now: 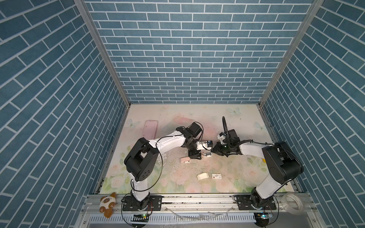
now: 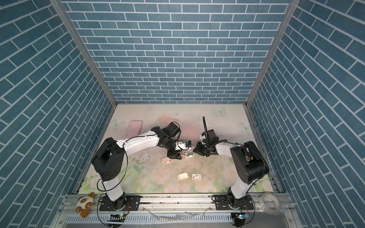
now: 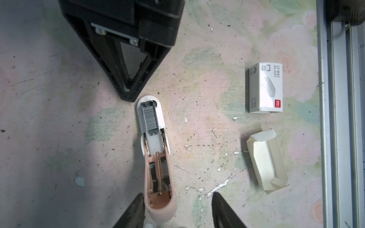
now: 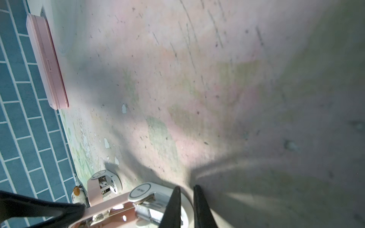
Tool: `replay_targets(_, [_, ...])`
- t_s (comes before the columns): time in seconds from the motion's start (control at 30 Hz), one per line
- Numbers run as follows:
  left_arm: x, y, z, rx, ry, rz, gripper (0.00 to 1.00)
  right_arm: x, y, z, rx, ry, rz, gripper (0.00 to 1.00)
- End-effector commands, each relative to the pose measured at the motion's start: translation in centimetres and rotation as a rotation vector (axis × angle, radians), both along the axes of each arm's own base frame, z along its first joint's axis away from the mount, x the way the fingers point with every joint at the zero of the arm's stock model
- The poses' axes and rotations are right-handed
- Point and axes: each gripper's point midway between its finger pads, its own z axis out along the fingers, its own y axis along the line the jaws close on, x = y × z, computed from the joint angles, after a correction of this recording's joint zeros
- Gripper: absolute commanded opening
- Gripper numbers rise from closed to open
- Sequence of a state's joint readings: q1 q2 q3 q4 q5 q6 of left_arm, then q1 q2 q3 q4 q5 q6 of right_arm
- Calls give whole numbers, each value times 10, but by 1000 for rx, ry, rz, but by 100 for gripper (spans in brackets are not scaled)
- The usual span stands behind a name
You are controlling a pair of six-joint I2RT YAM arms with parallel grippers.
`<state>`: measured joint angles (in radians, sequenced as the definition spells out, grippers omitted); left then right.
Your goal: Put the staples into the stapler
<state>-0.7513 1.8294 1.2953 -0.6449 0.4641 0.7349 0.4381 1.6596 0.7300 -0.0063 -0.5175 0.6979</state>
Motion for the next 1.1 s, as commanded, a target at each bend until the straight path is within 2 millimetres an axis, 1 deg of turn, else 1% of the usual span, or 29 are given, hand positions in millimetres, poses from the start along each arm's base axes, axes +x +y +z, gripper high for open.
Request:
replay_targets(0.0, [-4, 5, -6, 29, 11, -10, 56, -3, -10, 1, -41, -17, -5, 16])
replay_targets(0.17, [-2, 4, -10, 34, 12, -5, 51, -11, -5, 1, -6, -3, 22, 15])
replay_targets(0.27, [-2, 5, -10, 35, 9, -6, 51, -15, -4, 0, 5, 8, 34, 14])
replay_targets(0.47, [-2, 5, -11, 46, 15, -13, 45, -17, -1, -2, 28, 20, 46, 13])
replay_targets(0.73, [-3, 6, -9, 47, 17, -17, 45, -23, 1, 0, 49, 27, 63, 13])
replay_targets(0.9, [-3, 7, -7, 51, 8, -22, 45, -22, 0, 4, 47, 11, 59, 13])
replay_targets(1.07, [-2, 8, -2, 46, -9, -20, 47, -20, -2, 9, 39, -14, 49, 13])
